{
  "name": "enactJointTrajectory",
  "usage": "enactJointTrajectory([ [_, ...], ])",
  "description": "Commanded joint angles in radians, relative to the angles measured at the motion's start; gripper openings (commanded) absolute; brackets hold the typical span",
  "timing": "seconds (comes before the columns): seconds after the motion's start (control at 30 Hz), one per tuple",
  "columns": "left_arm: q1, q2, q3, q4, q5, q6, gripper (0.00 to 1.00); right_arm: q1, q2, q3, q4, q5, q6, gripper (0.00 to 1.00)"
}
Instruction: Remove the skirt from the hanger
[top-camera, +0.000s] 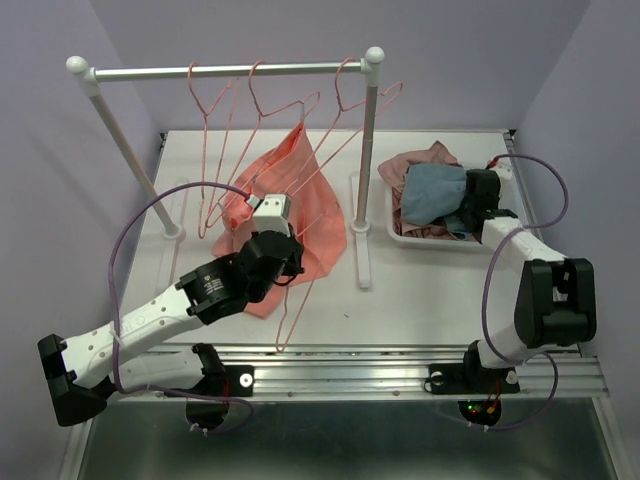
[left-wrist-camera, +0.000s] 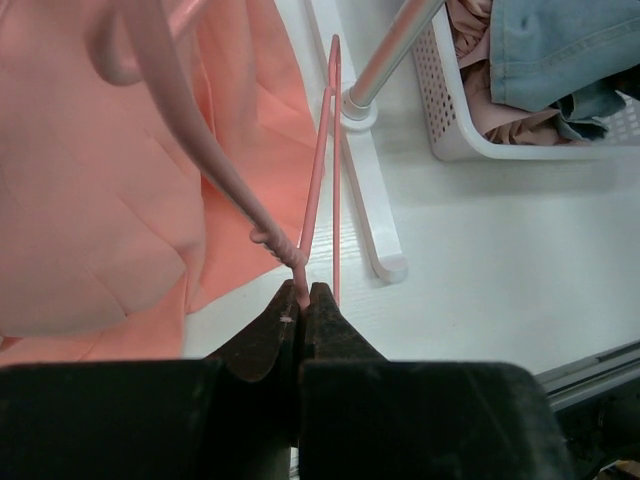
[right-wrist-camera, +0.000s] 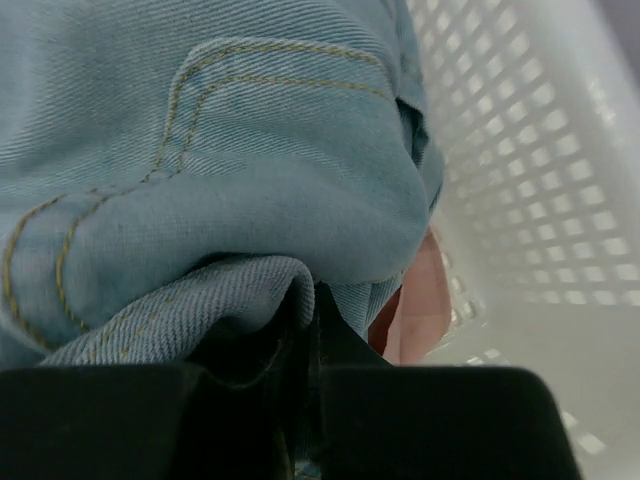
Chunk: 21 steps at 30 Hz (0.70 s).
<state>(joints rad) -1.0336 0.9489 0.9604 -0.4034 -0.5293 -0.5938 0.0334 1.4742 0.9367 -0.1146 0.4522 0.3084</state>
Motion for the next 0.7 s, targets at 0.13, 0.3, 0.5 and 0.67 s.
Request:
enactJointTrajectory([
  [0.13,-0.022,-0.006,0.051,0.040,0.064,0.060,0.00,-0.038,0.163,-0.030,-0.005,-0.017,0.210,0.01],
  [0.3,-0.029,0.001,0.072,-0.055,0.017,0.048,0.00,-0.038,0.248,-0.030,-0.098,0.005,0.232,0.32],
  [0.5,-0.033,-0.056,0.045,-0.158,0.011,-0.006,0.00,-0.038,0.142,-0.029,-0.152,0.005,0.230,0.97],
  [0.67,-0.036,-0.147,0.012,-0.149,0.043,-0.018,0.00,-0.038,-0.001,0.007,-0.224,-0.044,0.210,1.00],
])
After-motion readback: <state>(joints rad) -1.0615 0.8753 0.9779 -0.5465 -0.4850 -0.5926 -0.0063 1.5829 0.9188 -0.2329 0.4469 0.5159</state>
